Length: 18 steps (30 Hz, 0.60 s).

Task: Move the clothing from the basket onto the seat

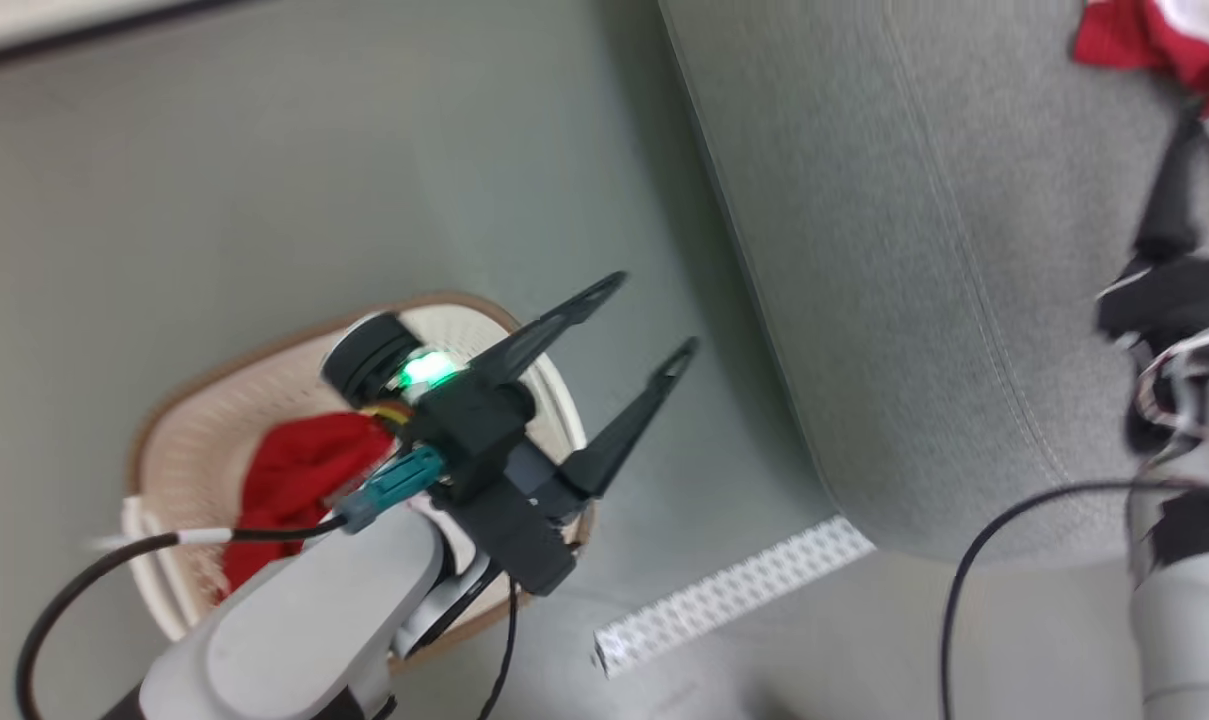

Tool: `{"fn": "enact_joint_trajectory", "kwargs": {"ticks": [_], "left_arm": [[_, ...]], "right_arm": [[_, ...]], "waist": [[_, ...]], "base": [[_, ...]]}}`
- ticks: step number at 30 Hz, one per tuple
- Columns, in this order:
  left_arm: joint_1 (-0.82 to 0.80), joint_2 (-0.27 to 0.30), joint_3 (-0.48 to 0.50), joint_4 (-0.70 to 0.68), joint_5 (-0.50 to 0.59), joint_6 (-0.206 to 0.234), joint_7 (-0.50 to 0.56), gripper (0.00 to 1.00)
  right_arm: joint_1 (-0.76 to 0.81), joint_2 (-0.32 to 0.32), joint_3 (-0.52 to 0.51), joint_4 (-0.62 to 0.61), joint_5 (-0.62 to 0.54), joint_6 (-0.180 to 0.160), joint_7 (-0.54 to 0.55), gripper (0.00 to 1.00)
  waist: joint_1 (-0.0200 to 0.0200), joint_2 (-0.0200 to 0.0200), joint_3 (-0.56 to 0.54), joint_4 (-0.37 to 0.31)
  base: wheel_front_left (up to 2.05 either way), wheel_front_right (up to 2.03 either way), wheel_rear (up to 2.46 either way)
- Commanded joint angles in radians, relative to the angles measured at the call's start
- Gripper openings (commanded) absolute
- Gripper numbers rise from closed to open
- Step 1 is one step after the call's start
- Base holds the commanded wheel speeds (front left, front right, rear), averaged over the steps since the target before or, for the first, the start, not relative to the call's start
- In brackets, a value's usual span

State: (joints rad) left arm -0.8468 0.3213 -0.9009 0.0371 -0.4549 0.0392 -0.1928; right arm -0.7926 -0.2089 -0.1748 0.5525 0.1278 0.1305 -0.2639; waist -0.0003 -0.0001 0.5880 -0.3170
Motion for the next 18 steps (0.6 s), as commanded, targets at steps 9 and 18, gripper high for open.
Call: {"fn": "enact_joint_trajectory", "kwargs": {"ticks": [9,18], "left_arm": [[0.148,0.017,0.096,0.030,-0.055,0.083,-0.063,1.00],[0.317,0.039,0.272,-0.016,-0.060,0.165,-0.073,1.00]], "right_arm": [[0.127,-0.030,0.275,-0.082,0.092,0.000,-0.001,1.00],[0.208,-0.078,0.488,-0.184,0.171,0.000,-0.001,1.00]], "waist": [[0.0003,0.0001,-0.238,0.157],[0.0003,0.0001,-0.358,0.233]], "base": [[0.00,0.00,0.00],[0.00,0.00,0.00]]}}
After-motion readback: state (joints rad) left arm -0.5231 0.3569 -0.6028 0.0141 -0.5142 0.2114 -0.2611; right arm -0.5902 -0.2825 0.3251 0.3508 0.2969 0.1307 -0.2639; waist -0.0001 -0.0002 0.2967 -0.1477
